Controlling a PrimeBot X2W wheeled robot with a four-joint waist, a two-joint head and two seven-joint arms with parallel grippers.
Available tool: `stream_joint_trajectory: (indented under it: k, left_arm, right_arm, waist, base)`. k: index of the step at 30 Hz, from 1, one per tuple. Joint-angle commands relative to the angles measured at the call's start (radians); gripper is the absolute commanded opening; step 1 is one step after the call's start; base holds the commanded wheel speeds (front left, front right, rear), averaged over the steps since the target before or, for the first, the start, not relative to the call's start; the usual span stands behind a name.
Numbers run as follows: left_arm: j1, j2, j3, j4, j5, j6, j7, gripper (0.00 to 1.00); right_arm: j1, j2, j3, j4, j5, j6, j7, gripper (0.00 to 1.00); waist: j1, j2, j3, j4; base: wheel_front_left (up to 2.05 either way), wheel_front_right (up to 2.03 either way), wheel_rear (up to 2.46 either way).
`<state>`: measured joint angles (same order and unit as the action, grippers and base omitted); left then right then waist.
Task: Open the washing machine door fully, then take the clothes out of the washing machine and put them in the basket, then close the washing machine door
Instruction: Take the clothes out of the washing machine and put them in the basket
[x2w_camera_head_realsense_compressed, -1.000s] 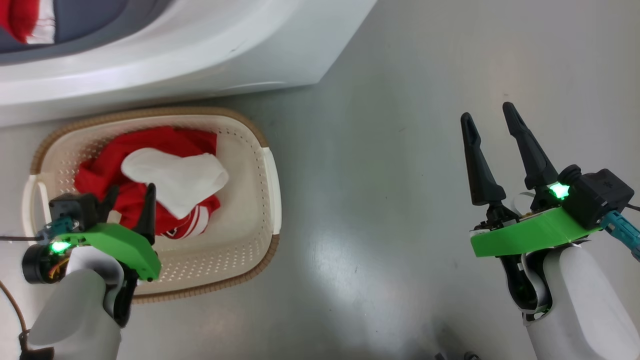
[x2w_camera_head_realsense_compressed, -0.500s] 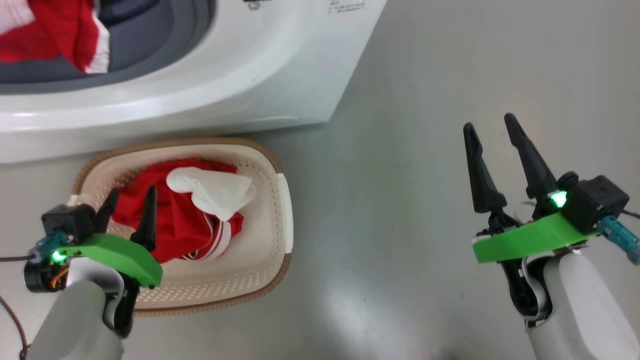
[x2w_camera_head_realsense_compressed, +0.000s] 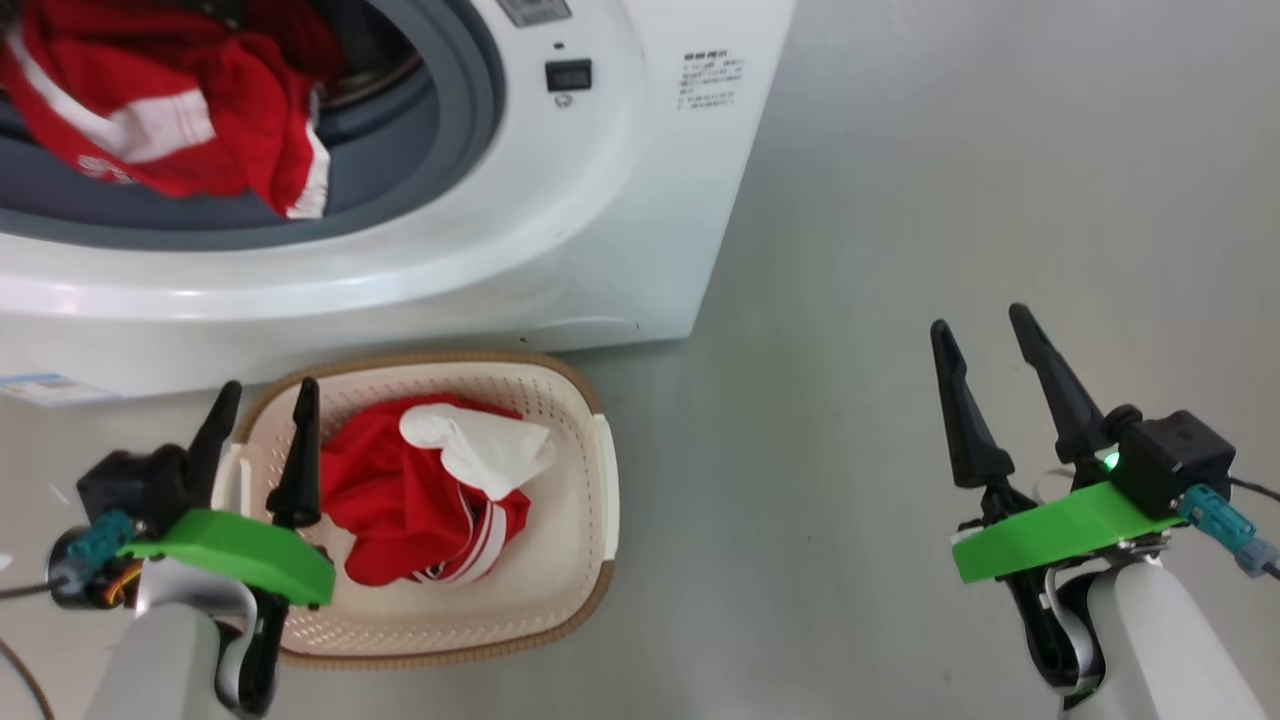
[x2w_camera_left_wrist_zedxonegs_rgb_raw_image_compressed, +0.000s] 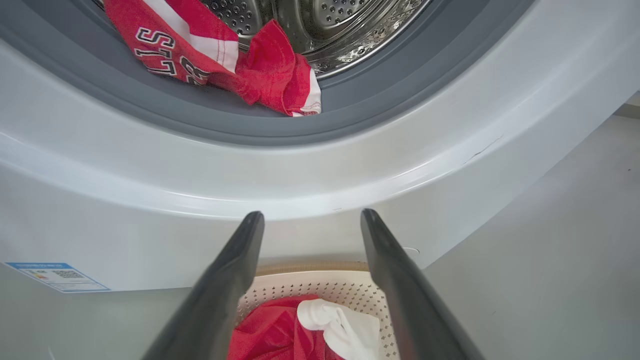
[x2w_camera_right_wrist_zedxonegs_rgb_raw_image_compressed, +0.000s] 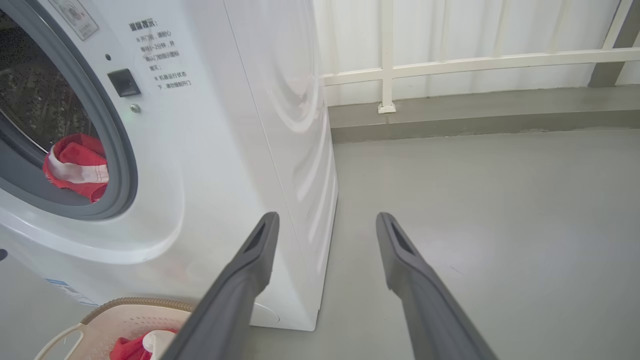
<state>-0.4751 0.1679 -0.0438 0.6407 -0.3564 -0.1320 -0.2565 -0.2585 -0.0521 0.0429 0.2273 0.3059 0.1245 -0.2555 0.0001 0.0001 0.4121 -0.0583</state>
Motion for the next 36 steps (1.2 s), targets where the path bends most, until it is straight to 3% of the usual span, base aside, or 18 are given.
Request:
stream_joint_trajectory:
  k: [1,20,36]
  left_arm:
    - [0.036,0.023,0.044,-0.046,0.020,0.001,-0.005,1.00]
    - [0.295,-0.017,0.135,-0.386,0.149,0.001,-0.005,1.00]
    - [0.494,-0.051,0.195,-0.534,0.178,0.001,-0.005,1.00]
  right_arm:
    - [0.023,0.002,0.017,-0.018,-0.011,0.006,-0.006,1.00]
    - [0.148,-0.010,0.015,-0.011,-0.003,0.006,-0.006,1.00]
    - [0.243,-0.035,0.000,-0.017,0.016,0.006,-0.006,1.00]
  waist:
    - [-0.0001,-0.0001,-0.054,0.016]
    - [-0.0001,-0.0001,-0.219,0.004]
    - [-0.0001,-0.0001,-0.314,0.007]
  base:
    - [0.00,0.00,0.00]
    - [0.00,0.00,0.00]
    - [0.00,0.00,0.00]
